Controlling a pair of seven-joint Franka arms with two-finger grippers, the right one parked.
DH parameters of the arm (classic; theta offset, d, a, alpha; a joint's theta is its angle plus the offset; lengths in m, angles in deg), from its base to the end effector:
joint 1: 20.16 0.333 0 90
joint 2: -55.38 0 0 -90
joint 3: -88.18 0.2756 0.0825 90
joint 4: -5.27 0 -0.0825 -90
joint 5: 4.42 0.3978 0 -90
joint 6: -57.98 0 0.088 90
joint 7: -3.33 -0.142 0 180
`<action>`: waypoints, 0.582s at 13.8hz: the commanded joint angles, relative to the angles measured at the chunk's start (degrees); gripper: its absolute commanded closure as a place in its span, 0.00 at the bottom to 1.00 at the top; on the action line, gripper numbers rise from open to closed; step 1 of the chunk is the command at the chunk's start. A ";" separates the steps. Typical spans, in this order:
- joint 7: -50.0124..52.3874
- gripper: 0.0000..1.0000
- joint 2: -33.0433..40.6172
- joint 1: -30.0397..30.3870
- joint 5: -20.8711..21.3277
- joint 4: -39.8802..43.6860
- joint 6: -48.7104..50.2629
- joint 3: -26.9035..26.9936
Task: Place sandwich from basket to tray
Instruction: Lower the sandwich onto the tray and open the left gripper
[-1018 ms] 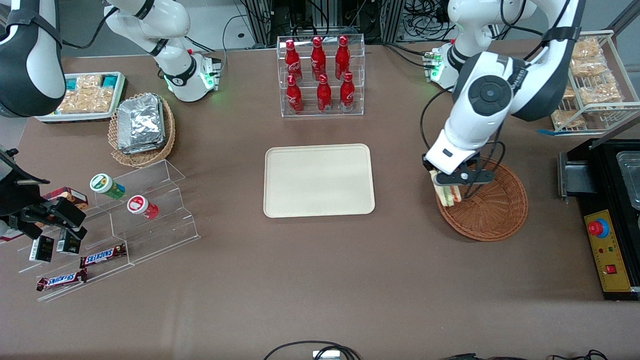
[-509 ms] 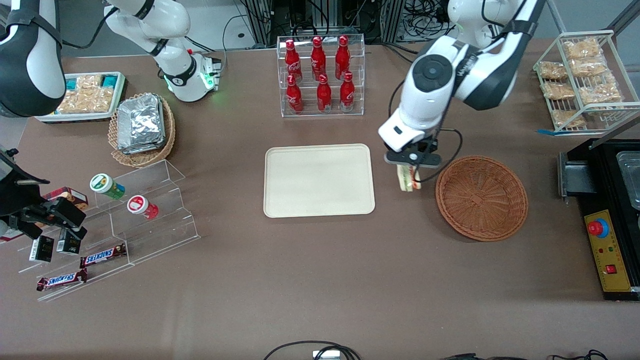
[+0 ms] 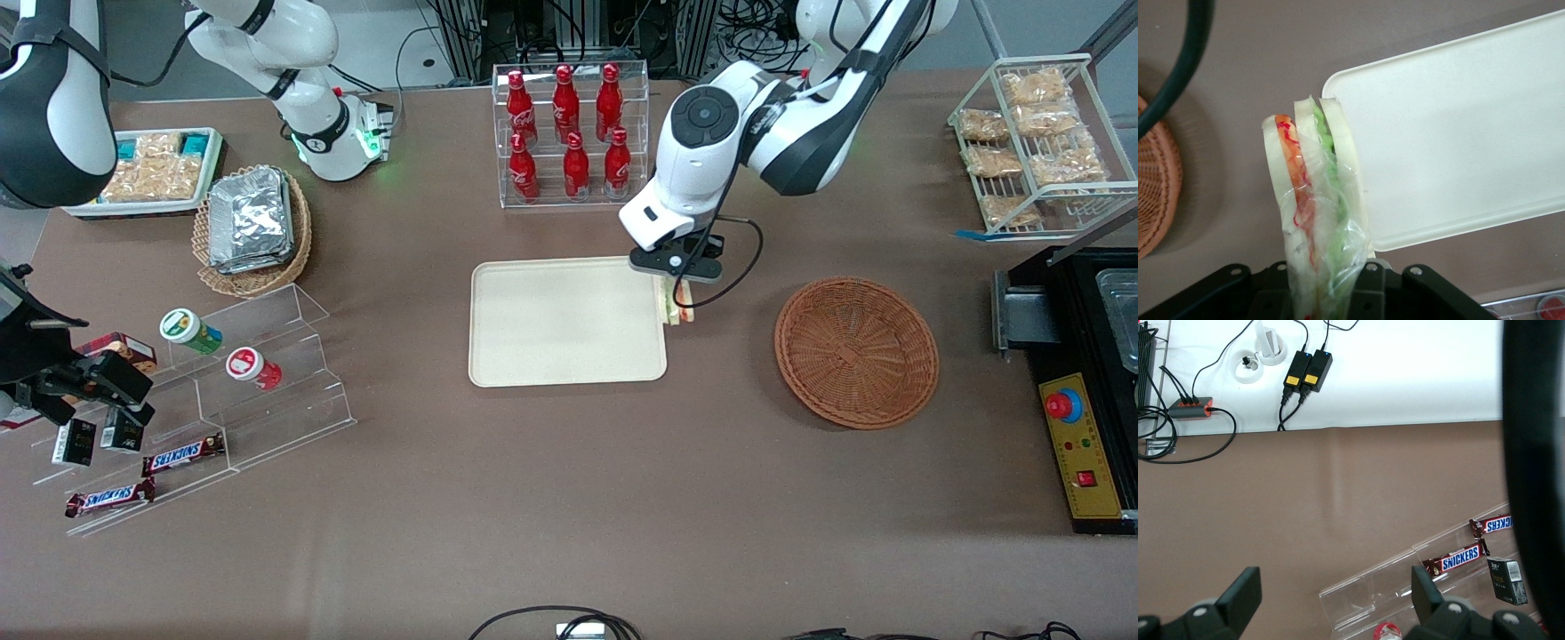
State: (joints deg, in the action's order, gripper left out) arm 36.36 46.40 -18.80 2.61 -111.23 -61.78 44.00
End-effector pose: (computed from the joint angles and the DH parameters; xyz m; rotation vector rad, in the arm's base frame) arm 0.4263 -0.3813 0.3032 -3.0913 0.3594 0.0683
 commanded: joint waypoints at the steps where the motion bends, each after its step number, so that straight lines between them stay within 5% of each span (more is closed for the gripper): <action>1: 4.83 1.00 -5.41 0.13 5.25 1.36 -1.00 -2.31; 8: 15.04 1.00 -15.35 -3.91 17.21 2.32 -4.16 -4.07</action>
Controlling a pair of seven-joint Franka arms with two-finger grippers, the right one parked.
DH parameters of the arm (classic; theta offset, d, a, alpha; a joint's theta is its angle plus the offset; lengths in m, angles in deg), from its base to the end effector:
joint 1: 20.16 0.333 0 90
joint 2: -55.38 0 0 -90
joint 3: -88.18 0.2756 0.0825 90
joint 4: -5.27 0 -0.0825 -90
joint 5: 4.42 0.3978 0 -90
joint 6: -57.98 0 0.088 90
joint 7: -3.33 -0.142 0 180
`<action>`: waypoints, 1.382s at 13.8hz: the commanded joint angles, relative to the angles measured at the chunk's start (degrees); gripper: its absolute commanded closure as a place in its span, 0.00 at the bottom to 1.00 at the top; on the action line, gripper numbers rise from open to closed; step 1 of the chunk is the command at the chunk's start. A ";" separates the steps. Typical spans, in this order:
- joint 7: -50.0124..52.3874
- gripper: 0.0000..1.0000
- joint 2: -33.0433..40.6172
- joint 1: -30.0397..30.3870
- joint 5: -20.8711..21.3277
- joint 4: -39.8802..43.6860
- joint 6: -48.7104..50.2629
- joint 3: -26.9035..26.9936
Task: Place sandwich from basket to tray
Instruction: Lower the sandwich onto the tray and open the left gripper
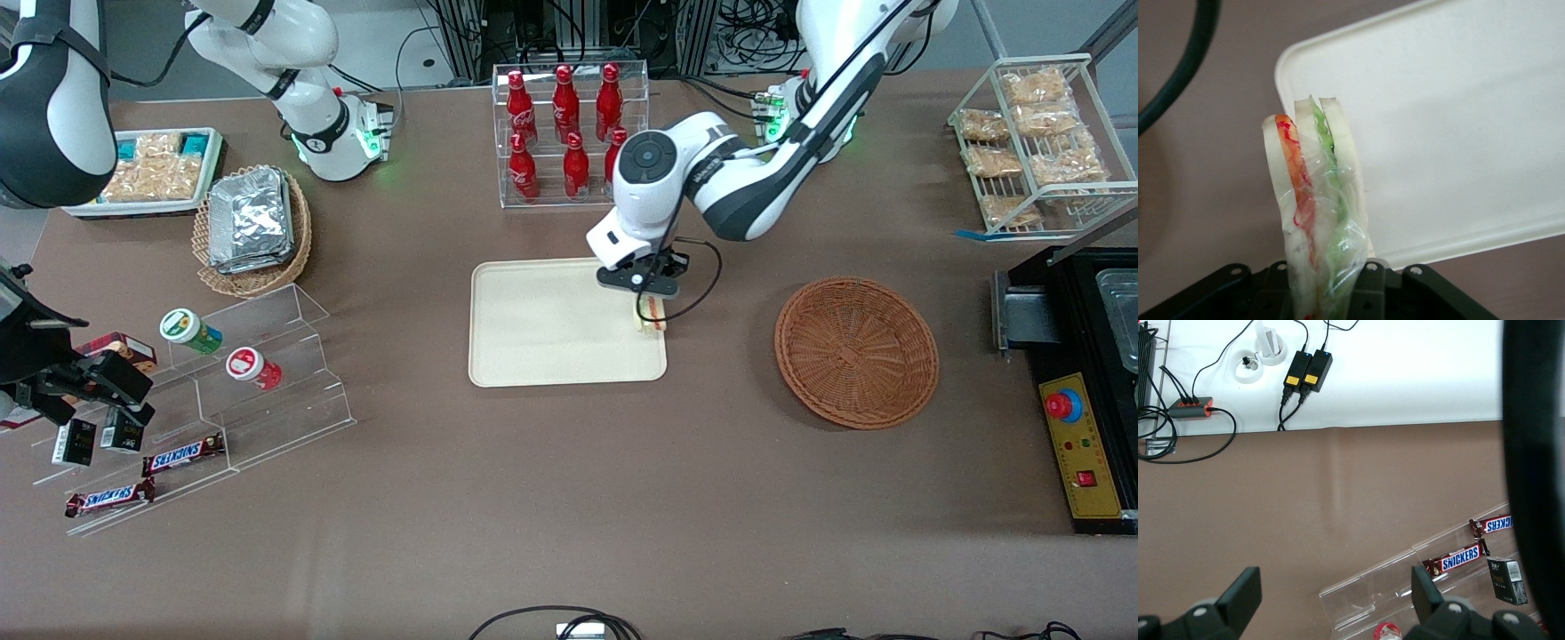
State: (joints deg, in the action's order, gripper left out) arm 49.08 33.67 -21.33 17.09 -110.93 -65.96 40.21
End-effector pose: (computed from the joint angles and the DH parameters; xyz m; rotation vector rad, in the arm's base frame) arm 0.3905 -0.4252 0.2273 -3.0338 0.4053 0.0722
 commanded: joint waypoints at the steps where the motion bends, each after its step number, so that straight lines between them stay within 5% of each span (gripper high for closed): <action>1: 3.11 1.00 -3.51 -1.47 3.36 2.11 -1.12 -0.29; 7: 11.11 1.00 -13.61 -3.58 14.95 4.31 -1.75 -0.29; 15: 11.55 0.98 -15.73 -4.37 15.76 3.79 -1.31 -0.20; 17: 13.56 0.78 -15.91 -4.46 15.67 3.78 -1.22 -0.20; 19: 16.82 0.25 -16.52 -5.86 16.10 3.87 -1.13 0.24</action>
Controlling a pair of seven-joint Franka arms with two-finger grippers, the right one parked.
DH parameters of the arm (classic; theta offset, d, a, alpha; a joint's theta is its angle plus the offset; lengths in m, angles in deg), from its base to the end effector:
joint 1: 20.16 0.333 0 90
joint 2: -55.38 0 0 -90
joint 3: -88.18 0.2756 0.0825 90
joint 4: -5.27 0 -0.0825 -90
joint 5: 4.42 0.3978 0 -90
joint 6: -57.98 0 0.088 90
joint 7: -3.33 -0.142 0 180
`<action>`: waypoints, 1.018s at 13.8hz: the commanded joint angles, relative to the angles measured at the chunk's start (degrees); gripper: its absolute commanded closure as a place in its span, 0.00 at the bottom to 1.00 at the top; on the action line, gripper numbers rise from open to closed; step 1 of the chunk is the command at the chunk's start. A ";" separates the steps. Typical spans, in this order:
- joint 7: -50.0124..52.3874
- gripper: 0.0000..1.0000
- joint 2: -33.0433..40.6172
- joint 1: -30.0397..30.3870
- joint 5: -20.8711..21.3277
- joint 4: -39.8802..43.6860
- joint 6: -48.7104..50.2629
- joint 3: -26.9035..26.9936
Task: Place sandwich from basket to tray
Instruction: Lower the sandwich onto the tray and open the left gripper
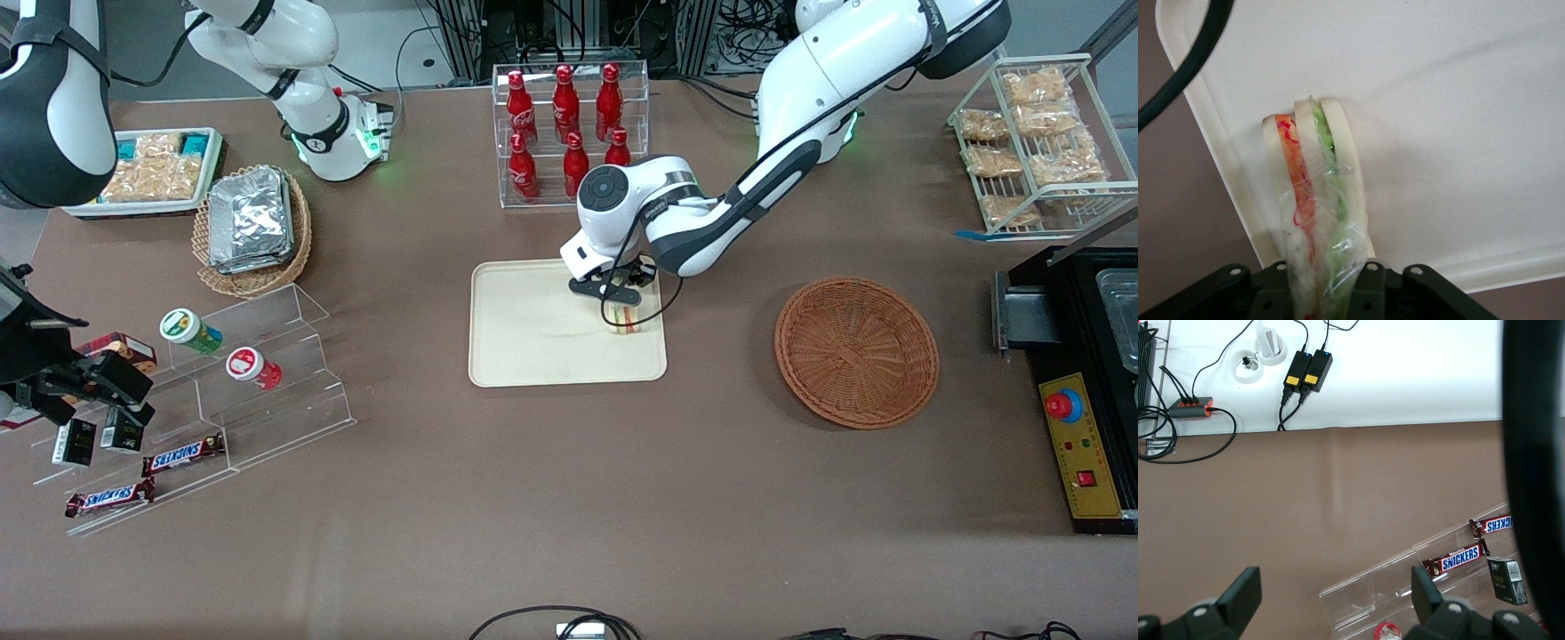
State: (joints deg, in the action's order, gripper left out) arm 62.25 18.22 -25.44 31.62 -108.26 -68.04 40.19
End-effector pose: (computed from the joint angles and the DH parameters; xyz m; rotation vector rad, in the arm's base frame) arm 0.3530 -0.4566 0.1400 -3.0043 0.3941 0.1189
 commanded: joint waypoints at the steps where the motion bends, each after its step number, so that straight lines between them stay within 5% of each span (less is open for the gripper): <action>1: 3.92 0.10 -1.07 -2.45 1.84 1.46 0.96 1.65; 2: 4.10 0.02 -0.81 -2.80 1.85 1.55 1.04 2.01; 14: 4.98 0.01 0.95 1.58 -5.54 23.43 19.23 2.80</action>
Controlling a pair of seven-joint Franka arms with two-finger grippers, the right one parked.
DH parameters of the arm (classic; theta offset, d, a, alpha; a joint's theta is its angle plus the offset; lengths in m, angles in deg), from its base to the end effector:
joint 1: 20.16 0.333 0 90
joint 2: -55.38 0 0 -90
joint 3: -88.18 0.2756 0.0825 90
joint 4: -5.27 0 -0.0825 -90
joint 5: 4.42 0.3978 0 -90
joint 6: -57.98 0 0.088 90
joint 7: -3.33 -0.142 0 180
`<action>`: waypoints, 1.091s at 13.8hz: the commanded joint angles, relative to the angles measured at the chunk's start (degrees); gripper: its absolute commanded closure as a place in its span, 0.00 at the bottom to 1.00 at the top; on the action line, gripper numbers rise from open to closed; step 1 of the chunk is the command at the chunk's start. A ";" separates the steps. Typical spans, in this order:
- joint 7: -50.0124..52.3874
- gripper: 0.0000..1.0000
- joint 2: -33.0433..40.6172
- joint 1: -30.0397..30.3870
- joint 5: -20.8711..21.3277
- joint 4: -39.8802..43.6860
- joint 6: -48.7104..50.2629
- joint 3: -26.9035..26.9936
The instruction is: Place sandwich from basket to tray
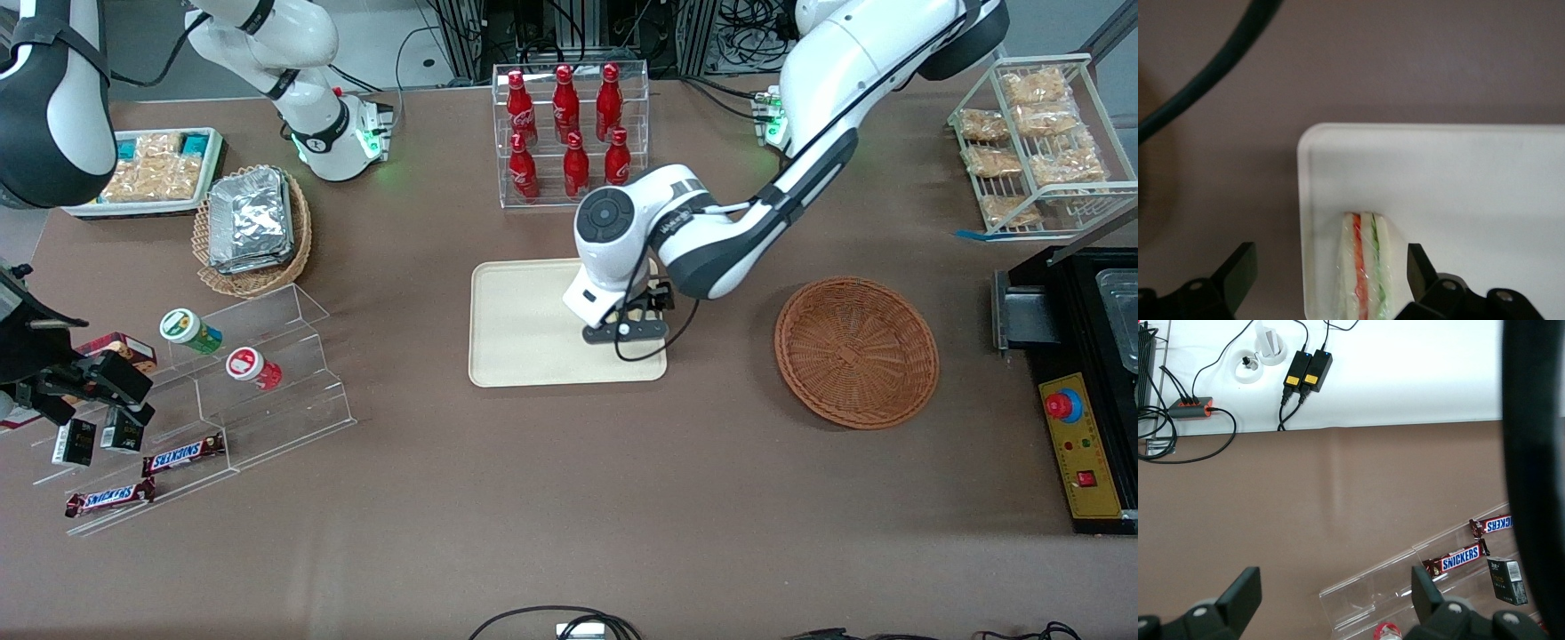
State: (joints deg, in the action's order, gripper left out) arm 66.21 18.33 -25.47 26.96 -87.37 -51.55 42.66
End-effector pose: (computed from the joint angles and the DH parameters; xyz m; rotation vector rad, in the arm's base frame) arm 0.4804 -0.4434 0.2474 -3.0027 -0.0858 0.0479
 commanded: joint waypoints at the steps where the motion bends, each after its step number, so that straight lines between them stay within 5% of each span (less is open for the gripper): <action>1: 1.54 0.01 1.88 3.79 -0.88 2.46 3.09 0.51; 9: -3.37 0.01 7.43 20.41 -0.26 3.08 7.22 0.77; 15: -11.71 0.01 9.53 24.20 -1.23 5.63 12.32 0.95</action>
State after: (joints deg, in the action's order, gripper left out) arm 57.70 26.33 -2.16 26.86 -82.14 -41.31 43.70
